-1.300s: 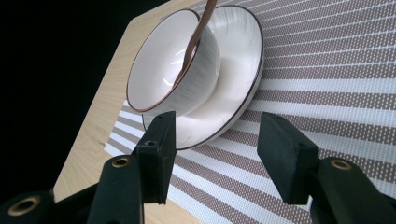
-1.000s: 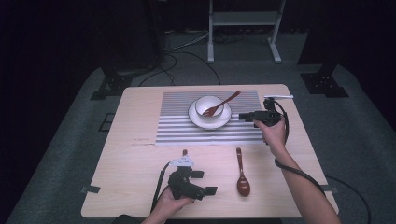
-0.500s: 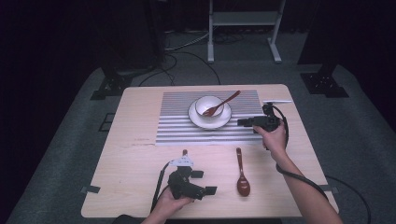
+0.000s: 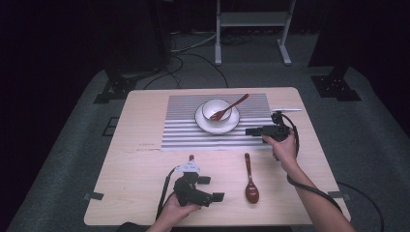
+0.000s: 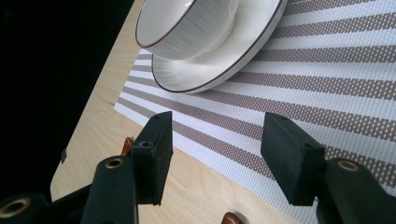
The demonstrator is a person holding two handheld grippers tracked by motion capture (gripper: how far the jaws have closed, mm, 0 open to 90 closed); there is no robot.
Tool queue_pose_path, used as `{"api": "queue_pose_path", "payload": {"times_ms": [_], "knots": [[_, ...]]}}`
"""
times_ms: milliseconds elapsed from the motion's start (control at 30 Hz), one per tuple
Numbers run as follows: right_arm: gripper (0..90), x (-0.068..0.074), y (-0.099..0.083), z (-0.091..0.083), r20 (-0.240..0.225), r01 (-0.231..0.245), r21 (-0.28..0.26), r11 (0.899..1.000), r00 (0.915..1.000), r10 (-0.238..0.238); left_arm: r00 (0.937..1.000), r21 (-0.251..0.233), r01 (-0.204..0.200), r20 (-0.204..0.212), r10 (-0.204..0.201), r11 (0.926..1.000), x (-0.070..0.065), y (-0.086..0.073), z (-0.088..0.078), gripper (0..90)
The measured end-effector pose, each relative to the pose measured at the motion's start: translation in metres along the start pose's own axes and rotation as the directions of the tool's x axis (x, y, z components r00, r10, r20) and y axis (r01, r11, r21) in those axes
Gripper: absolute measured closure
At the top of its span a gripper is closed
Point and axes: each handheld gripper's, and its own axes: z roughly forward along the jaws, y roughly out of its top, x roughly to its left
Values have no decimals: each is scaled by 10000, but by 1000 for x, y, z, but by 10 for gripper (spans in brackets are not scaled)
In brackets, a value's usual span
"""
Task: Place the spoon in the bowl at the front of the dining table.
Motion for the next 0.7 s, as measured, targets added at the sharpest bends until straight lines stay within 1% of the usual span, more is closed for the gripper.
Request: {"api": "queue_pose_path", "payload": {"times_ms": [167, 400, 633, 700], "knots": [[416, -1, -4, -1, -93, -12, 51, 10000, 10000, 13, 10000, 7, -8, -13, 8, 10000, 0, 0, 0, 67], [408, 0, -13, -3, -122, 121, 191, 9997, 9999, -119, 10000, -10, -8, -29, 8, 10000, 0, 0, -1, 67], [403, 0, -24, -6, -216, 258, 277, 9993, 9994, -252, 10000, -26, -11, -39, 10, 10000, 1, 0, -1, 67], [403, 0, -27, -7, -277, 232, 278, 9993, 9994, -224, 10000, -31, -12, -41, 12, 10000, 0, 0, -1, 67]]}}
